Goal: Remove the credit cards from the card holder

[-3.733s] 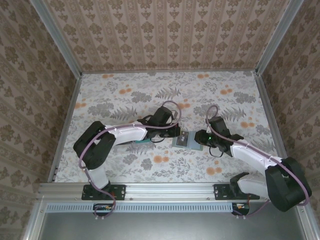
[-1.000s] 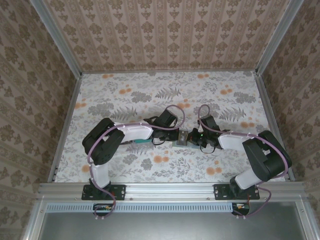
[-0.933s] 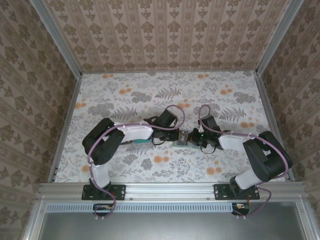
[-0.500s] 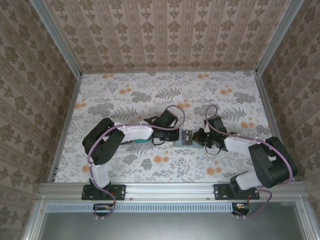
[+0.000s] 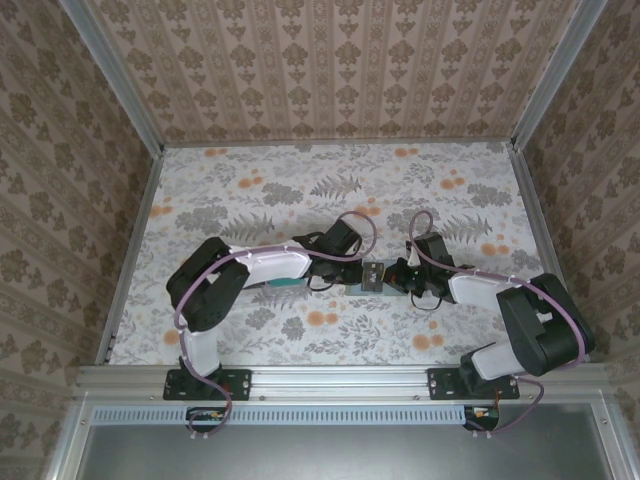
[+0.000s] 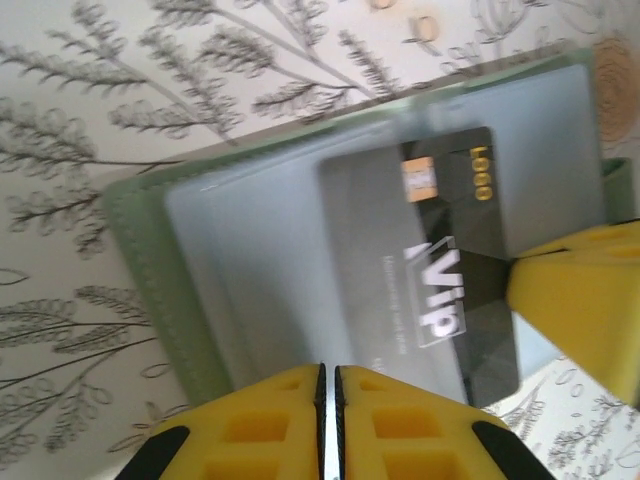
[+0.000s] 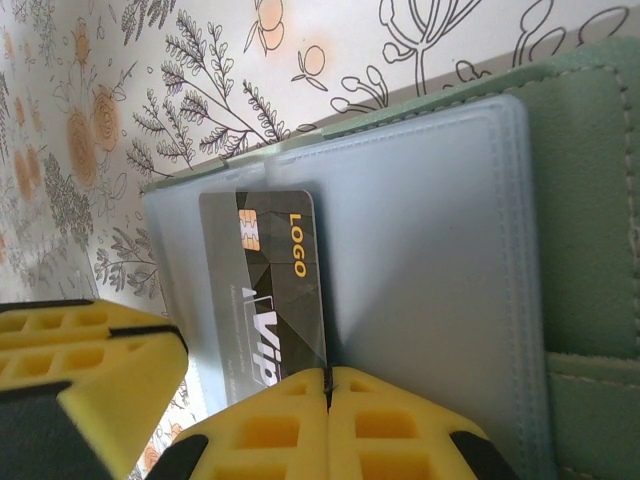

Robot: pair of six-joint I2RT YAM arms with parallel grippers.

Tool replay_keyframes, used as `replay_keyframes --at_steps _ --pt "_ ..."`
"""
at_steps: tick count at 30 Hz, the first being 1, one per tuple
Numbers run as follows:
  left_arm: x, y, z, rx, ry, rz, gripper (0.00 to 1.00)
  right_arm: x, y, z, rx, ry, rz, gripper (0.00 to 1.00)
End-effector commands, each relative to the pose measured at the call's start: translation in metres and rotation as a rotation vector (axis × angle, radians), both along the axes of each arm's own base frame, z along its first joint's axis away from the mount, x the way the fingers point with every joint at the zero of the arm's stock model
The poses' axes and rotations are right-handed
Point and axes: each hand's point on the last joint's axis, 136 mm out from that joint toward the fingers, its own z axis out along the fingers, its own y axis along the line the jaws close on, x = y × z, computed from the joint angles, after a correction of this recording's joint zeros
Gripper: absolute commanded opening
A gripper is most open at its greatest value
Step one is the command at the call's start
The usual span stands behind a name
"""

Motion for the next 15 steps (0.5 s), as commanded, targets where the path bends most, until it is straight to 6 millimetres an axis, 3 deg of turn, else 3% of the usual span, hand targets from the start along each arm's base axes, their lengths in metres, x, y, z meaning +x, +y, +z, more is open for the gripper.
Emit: replay_keyframes --at_steps 1,8,12,15 --pt "0.001 -0.005 0.019 -0.006 -0.036 -0.025 0.13 -0.003 -0.001 -0.003 -0.005 0.012 0.015 0.00" --pt "0.001 -0.009 -0.001 0.006 -0.001 -0.031 0.04 -0.003 -0.002 -0.003 -0.016 0.010 0.016 0.00" --pt "-0.002 -0.006 -0.015 0.016 0.026 -0.027 0.04 -0.002 -0.001 -0.003 -0.016 0.008 0.019 0.13" --pt "-0.004 -0.003 -0.019 0.020 0.035 -0.025 0.04 -0.001 -0.001 -0.004 -0.017 0.009 0.019 0.16"
